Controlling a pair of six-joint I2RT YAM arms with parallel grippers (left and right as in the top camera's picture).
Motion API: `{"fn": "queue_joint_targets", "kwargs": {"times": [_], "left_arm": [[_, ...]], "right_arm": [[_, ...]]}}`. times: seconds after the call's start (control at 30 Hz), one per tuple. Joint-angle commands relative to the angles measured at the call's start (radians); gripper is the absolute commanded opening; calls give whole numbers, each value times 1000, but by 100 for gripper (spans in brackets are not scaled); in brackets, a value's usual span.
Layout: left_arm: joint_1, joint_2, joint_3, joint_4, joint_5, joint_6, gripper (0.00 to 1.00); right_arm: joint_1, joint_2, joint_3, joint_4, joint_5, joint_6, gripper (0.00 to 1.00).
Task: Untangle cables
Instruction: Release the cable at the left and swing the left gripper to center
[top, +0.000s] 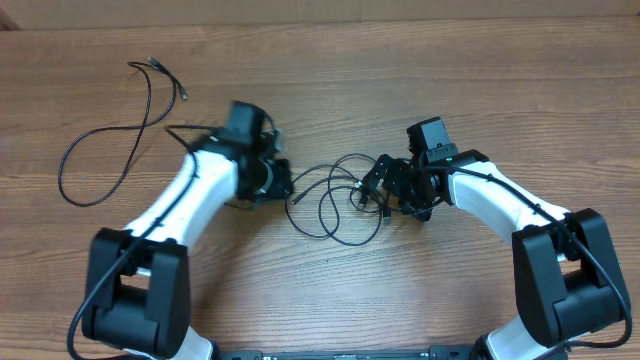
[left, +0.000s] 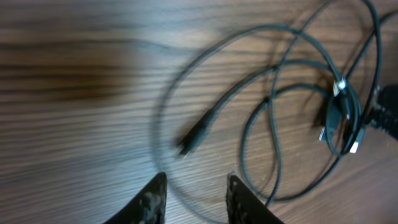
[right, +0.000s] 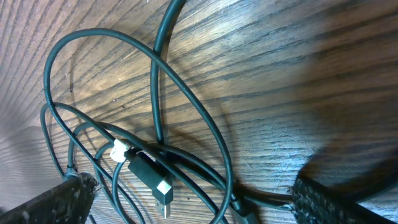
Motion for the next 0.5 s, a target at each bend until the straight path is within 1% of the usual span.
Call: {"fn": "queue_joint_targets", "kwargs": {"times": [0.0,0.1,0.2,0.3,0.4,0.47], "left_arm": [[-76,8,-75,114,1,-58,35],[-135,8,-126,229,-44,-58,39],[-180,8,-156,293,-105,-58,42],[-204,8,-158,296,-135,-58,44],[-209,8,-158,296,-158,-58,48],[-209,8,-158,300,-165,-58,49]], "right_arm": [[-4,20,-19,-3,29,-3,100],[-4,20,-19,-2,29,-3,100],[-4,20,-19,-2,29,-3,100],[-4,20,-19,-2,29,-3,100],[-4,20,-19,-2,29,0,100],[-4,20,-19,-2,29,0,100]]}}
